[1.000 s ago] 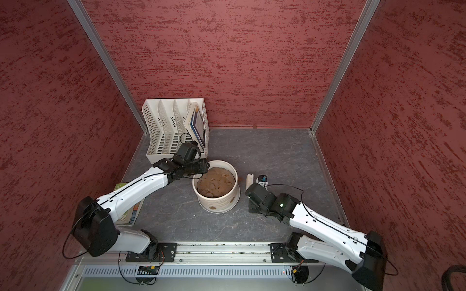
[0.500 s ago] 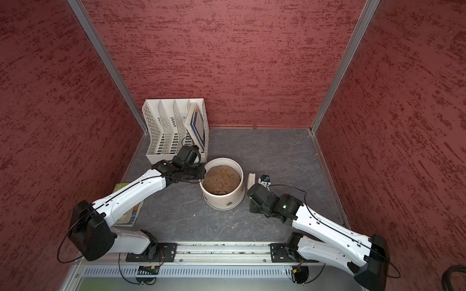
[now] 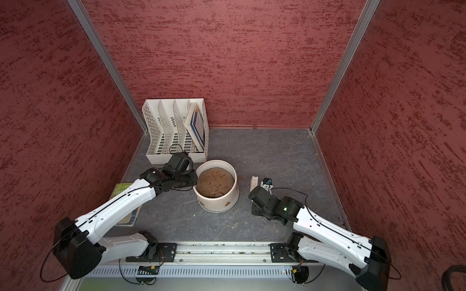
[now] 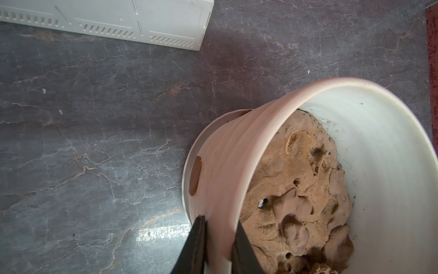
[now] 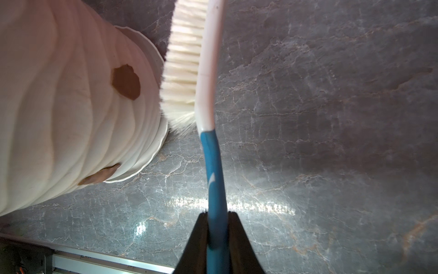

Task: Scrub the dried mud off the ceramic pot
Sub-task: Rotate the pot on the tray.

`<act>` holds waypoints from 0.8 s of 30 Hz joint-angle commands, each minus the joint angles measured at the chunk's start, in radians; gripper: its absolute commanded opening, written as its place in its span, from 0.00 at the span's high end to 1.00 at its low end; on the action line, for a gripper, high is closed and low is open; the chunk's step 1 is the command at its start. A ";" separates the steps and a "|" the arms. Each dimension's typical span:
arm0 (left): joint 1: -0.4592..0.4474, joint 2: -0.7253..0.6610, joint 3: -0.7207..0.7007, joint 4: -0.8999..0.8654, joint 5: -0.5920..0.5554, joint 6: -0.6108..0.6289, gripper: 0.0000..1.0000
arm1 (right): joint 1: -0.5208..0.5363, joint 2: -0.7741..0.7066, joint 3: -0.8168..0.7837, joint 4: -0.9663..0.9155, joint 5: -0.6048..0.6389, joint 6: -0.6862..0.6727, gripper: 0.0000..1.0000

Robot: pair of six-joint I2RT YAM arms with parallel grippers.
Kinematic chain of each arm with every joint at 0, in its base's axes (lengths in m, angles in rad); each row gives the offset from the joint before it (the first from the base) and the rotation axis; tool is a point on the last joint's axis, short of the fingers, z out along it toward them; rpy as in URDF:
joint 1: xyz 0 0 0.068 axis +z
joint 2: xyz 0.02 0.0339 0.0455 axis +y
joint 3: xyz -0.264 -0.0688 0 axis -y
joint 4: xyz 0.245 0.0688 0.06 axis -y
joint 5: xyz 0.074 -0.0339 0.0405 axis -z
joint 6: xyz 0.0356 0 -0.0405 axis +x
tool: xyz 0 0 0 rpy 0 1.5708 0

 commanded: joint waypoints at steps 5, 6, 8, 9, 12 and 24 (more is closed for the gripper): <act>0.002 0.025 0.020 0.141 0.107 -0.075 0.58 | 0.052 0.020 0.013 0.006 0.028 0.003 1.00; 0.006 0.035 0.029 0.152 0.102 -0.069 0.56 | 0.062 0.022 0.013 0.008 0.028 0.005 1.00; 0.015 0.055 0.049 0.162 0.073 -0.041 0.52 | 0.081 0.027 0.016 0.019 0.027 0.005 1.00; 0.020 0.064 0.056 0.168 0.058 -0.025 0.51 | 0.092 0.027 0.017 0.026 0.027 0.004 1.00; 0.043 0.109 0.073 0.167 0.038 0.010 0.50 | 0.125 0.027 0.025 0.042 0.035 0.001 1.00; 0.039 0.145 0.077 0.145 0.027 0.066 0.74 | 0.179 0.064 0.064 0.055 0.059 -0.024 1.00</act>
